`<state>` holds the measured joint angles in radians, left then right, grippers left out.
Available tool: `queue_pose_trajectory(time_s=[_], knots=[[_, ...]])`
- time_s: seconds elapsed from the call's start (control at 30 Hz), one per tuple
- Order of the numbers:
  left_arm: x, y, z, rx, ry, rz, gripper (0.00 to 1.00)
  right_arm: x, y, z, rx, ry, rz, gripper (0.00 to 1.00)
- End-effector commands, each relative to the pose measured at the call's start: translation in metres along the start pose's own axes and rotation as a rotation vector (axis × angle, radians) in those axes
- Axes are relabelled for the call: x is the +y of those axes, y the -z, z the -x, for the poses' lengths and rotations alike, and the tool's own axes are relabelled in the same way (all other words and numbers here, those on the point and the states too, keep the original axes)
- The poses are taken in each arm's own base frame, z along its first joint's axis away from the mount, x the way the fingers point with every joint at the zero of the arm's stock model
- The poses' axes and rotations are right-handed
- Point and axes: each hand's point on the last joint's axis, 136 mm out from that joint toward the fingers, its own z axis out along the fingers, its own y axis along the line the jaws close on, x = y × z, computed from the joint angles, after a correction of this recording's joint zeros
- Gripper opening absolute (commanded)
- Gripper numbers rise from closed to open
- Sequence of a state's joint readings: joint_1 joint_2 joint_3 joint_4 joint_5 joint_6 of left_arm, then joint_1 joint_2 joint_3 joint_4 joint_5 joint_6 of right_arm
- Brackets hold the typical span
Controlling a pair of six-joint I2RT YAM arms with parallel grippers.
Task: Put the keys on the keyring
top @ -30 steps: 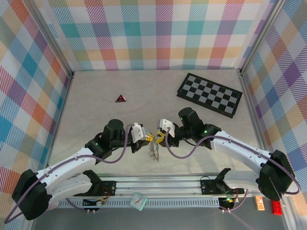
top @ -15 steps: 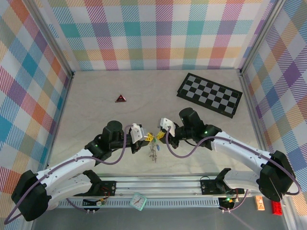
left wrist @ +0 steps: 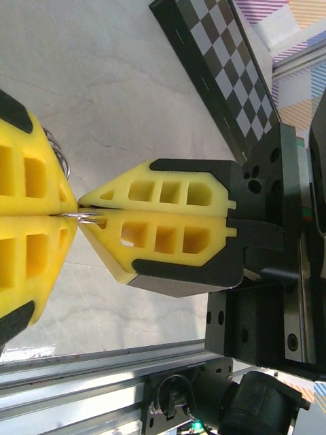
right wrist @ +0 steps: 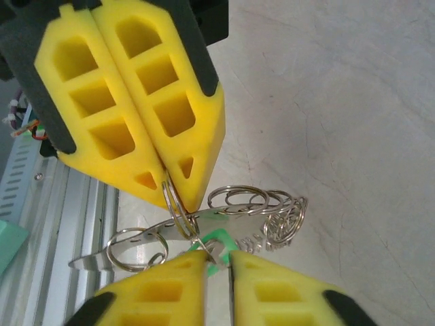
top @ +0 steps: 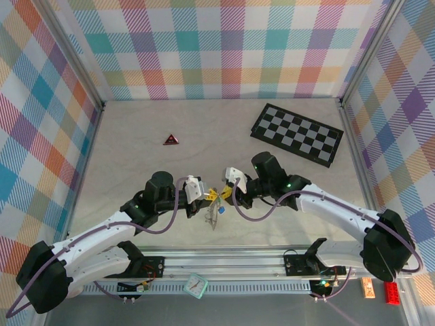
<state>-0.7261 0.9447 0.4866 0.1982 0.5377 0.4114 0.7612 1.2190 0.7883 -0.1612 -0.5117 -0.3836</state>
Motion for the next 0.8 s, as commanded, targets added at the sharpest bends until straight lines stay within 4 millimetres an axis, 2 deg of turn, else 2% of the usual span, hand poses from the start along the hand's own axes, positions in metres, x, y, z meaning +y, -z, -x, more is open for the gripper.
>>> queue_pose_trajectory(time_s=[0.0,0.23,0.43,0.77], knots=[[-0.007,0.003,0.018,-0.085,-0.039,-0.026,0.0,0.005,0.011,0.008,-0.062,0.057,-0.011,0.23],[-0.009,0.003,0.021,-0.119,-0.024,-0.033,0.0,0.016,0.015,0.02,-0.158,0.115,0.025,0.25],[-0.01,0.002,0.024,-0.138,-0.018,-0.045,0.0,0.014,0.01,0.024,-0.179,0.114,0.043,0.25],[-0.013,0.003,0.027,-0.159,-0.012,-0.059,0.0,0.012,0.005,0.027,-0.196,0.115,0.057,0.19]])
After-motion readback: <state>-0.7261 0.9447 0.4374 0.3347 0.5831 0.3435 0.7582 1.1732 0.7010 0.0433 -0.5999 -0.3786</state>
